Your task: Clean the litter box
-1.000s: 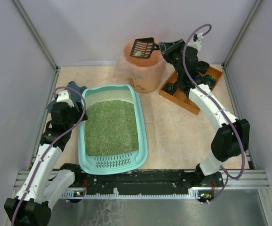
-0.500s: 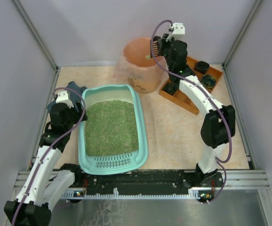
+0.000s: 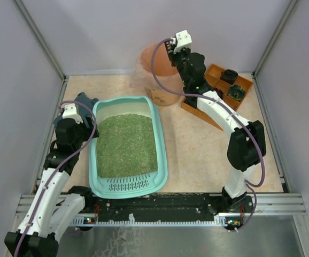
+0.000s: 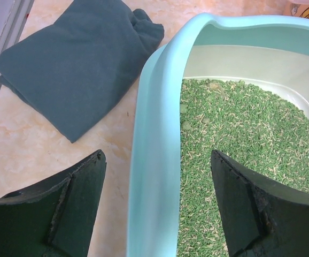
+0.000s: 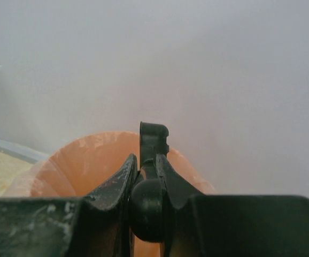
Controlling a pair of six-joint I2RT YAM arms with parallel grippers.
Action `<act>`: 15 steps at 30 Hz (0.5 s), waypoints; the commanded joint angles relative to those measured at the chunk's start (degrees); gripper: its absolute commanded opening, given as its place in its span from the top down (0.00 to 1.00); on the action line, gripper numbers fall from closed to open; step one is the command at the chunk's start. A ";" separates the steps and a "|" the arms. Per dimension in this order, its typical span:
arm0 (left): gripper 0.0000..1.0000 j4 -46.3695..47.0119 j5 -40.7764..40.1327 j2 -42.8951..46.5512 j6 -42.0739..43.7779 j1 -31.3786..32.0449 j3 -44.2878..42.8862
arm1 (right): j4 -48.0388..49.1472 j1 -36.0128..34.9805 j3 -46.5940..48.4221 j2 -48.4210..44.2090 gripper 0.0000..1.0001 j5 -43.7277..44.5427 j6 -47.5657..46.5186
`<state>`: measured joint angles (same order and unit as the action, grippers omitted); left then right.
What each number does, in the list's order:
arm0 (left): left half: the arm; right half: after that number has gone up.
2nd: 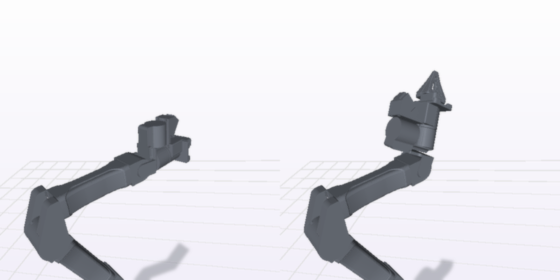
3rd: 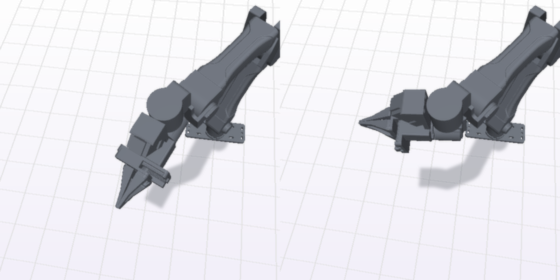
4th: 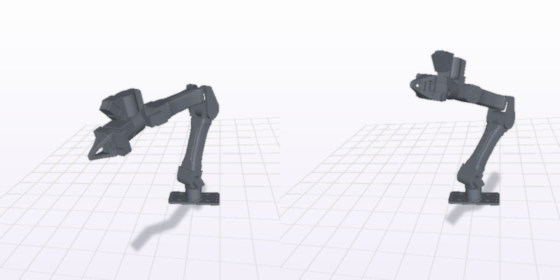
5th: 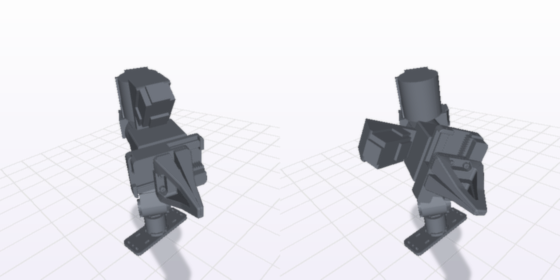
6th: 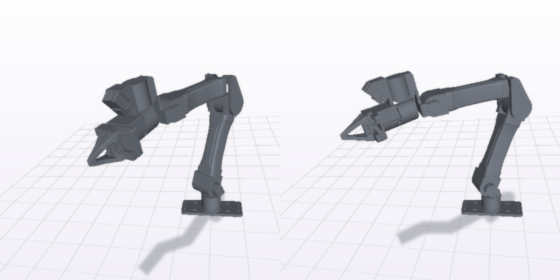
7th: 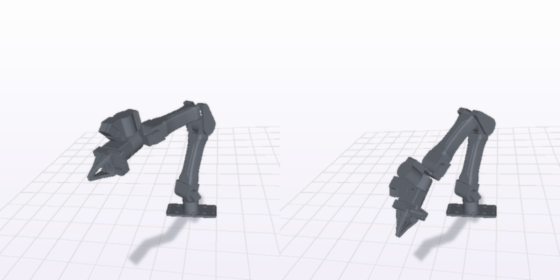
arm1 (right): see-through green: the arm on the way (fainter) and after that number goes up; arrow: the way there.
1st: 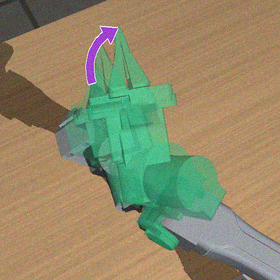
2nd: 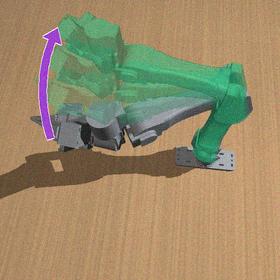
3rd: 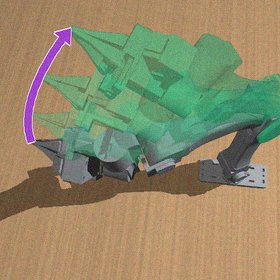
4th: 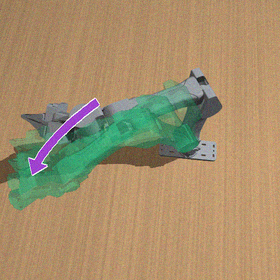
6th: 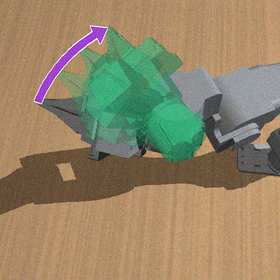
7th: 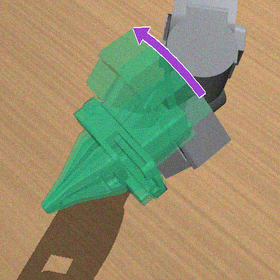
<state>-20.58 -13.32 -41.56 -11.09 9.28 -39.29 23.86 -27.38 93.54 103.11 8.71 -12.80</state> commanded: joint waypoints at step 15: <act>0.19 0.66 2.47 -2.56 -0.62 0.22 0.11 | 5.17 -7.96 -25.94 -29.99 1.00 -1.35 31.36</act>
<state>-20.58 -11.53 -43.97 -11.16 9.28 -39.27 27.97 -34.26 70.37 77.60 7.75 11.31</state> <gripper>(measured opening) 0.815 0.162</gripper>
